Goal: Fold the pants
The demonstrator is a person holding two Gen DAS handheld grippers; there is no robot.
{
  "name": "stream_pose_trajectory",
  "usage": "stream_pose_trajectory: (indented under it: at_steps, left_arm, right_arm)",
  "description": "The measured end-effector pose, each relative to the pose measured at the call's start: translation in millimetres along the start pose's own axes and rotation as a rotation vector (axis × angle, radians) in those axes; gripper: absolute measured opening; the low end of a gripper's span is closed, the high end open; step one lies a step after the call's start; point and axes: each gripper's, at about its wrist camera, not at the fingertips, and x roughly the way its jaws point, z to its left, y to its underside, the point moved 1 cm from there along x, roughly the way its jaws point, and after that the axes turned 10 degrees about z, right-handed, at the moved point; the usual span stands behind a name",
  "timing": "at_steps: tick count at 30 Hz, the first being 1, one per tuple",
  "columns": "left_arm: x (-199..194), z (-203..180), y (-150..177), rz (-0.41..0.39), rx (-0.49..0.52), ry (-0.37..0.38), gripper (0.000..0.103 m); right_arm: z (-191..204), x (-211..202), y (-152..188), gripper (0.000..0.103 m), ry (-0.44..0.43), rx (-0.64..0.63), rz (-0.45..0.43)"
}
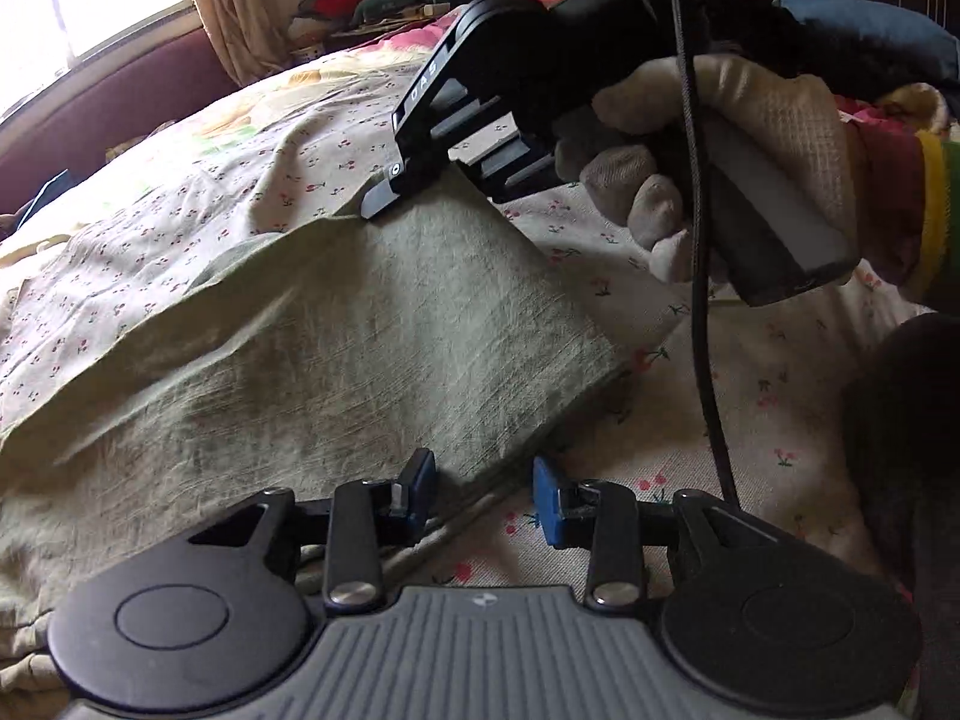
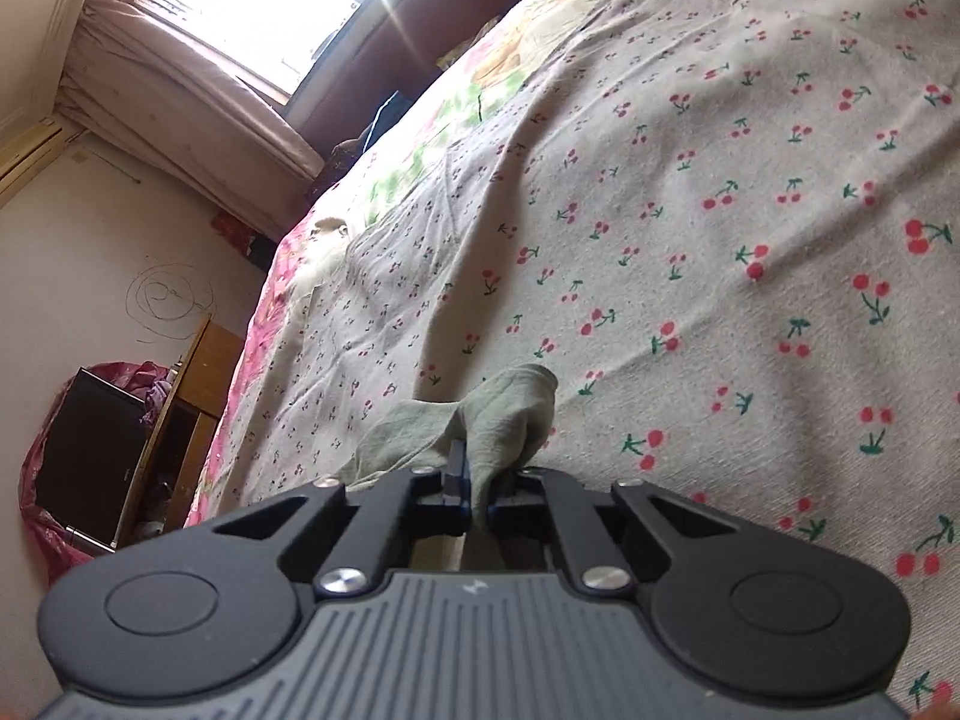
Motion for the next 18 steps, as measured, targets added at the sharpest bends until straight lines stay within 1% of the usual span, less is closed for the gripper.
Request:
stream_pose_trajectory:
  at_steps: [1,3,4,5,6,7,8,9,10,11,12,14,16,18]
  left_arm:
    - [-2.4,2.5,0.1,-0.014,-0.007,0.000,0.048]
    - [-8.7,10.2,-1.7,-0.051,-0.035,0.009,0.048]
    - [-12.8,16.0,-2.5,-0.074,-0.051,0.021,0.048]
    - [-16.4,21.9,-2.8,-0.094,-0.069,0.027,0.049]
    - [-18.1,28.5,-3.4,-0.104,-0.089,0.027,0.049]
    - [-17.6,35.2,-3.2,-0.099,-0.105,0.027,0.050]
    - [-14.9,40.2,-2.3,-0.081,-0.116,0.021,0.052]
    - [-9.7,44.3,-1.0,-0.044,-0.130,0.010,0.052]
    - [-7.4,51.2,3.0,-0.023,-0.158,-0.001,0.052]
    - [-8.8,59.2,7.4,-0.027,-0.188,0.004,0.052]
    - [-14.0,67.7,11.6,-0.042,-0.221,0.025,0.052]
    - [-29.2,90.4,20.2,-0.098,-0.306,0.065,0.052]
    - [-42.0,112.7,29.9,-0.134,-0.375,0.052,0.052]
    - [-54.6,131.0,41.3,-0.163,-0.419,0.043,0.052]
  right_arm:
    - [-1.5,3.1,0.3,0.005,0.006,-0.006,0.009]
    - [-0.9,9.6,4.8,0.012,0.003,-0.029,0.047]
    - [-0.9,12.2,6.5,0.013,0.001,-0.021,0.062]
    - [-1.1,13.8,7.7,0.017,0.001,-0.015,0.069]
    - [-1.8,14.6,8.8,0.017,0.001,-0.013,0.075]
    - [-1.7,14.0,8.7,0.017,0.009,-0.009,0.068]
    - [-0.1,12.8,7.0,0.012,0.026,-0.006,0.061]
    - [3.6,10.5,4.4,0.009,0.041,-0.007,0.050]
    - [8.2,7.9,1.9,0.006,0.045,-0.008,0.039]
    - [17.4,3.1,-1.8,0.006,0.044,-0.019,0.026]
    - [27.4,-0.2,-4.5,0.005,0.052,-0.041,0.020]
    - [51.3,-5.7,-7.3,0.005,0.081,-0.096,0.008]
    - [71.8,-7.3,-10.0,0.005,0.069,-0.110,0.018]
    - [95.3,-2.3,-11.6,0.005,0.070,-0.122,0.032]
